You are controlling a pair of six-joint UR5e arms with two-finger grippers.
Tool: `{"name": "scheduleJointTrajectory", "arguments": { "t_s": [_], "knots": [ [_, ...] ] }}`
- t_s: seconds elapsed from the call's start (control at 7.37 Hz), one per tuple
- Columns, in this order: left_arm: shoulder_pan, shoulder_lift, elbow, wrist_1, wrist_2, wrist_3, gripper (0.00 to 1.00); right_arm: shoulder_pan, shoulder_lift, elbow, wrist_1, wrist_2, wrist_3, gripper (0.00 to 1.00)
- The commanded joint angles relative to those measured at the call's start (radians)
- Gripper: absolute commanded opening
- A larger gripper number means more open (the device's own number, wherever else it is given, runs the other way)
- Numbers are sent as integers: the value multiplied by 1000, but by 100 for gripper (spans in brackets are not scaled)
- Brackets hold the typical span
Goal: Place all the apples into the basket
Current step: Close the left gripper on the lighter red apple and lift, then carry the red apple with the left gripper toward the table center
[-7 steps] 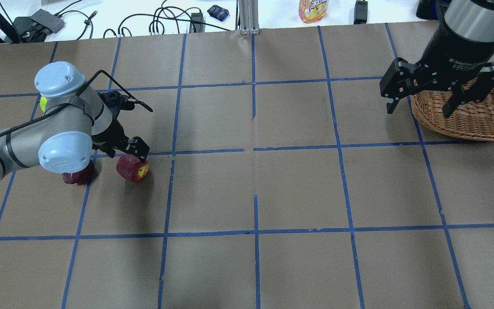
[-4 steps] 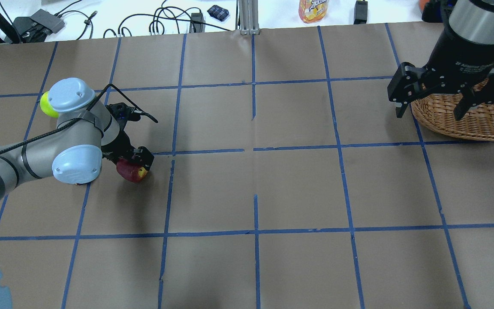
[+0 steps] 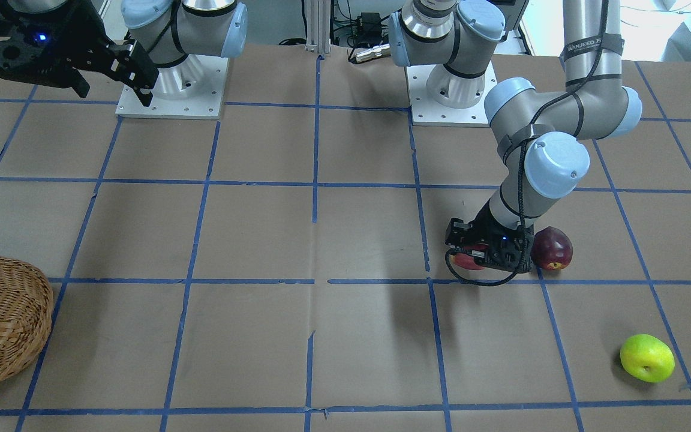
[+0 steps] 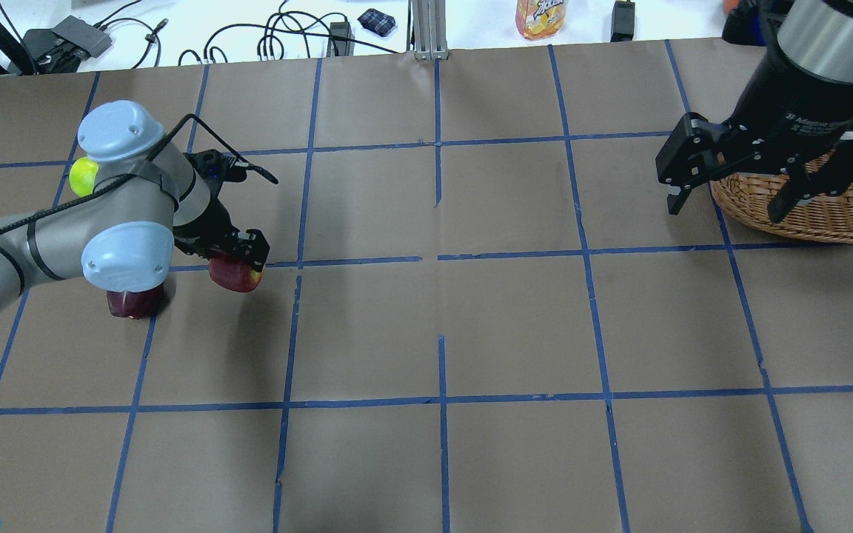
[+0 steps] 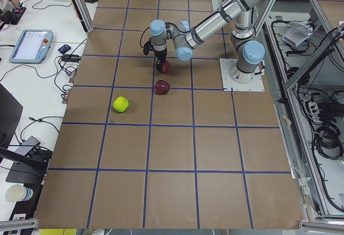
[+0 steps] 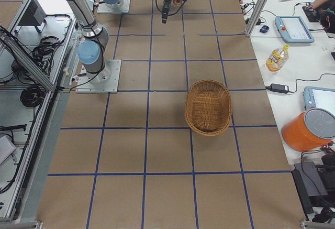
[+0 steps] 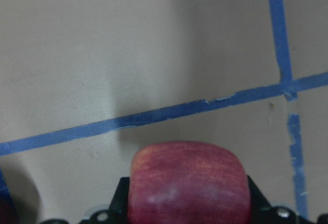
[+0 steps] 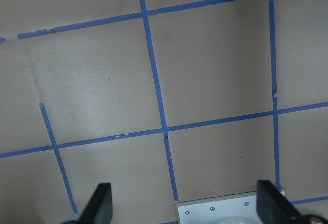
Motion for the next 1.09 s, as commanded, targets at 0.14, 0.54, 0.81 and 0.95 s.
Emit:
{"name": "scheduleJointTrajectory", "arguments": {
  "t_s": [0.14, 0.54, 0.81, 0.95],
  "knots": [
    [-382, -17, 115, -66, -36, -544, 18, 0, 2, 5, -3, 14, 2, 100],
    [-515, -129, 113, 143, -118, -764, 19, 0, 10, 29, -1, 11, 1, 100],
    [-532, -180, 115, 202, -115, -767, 42, 0, 11, 48, -7, 2, 1, 100],
    [-536, -195, 113, 263, -114, -753, 99, 0, 17, 49, -9, -3, -2, 100]
  ]
}}
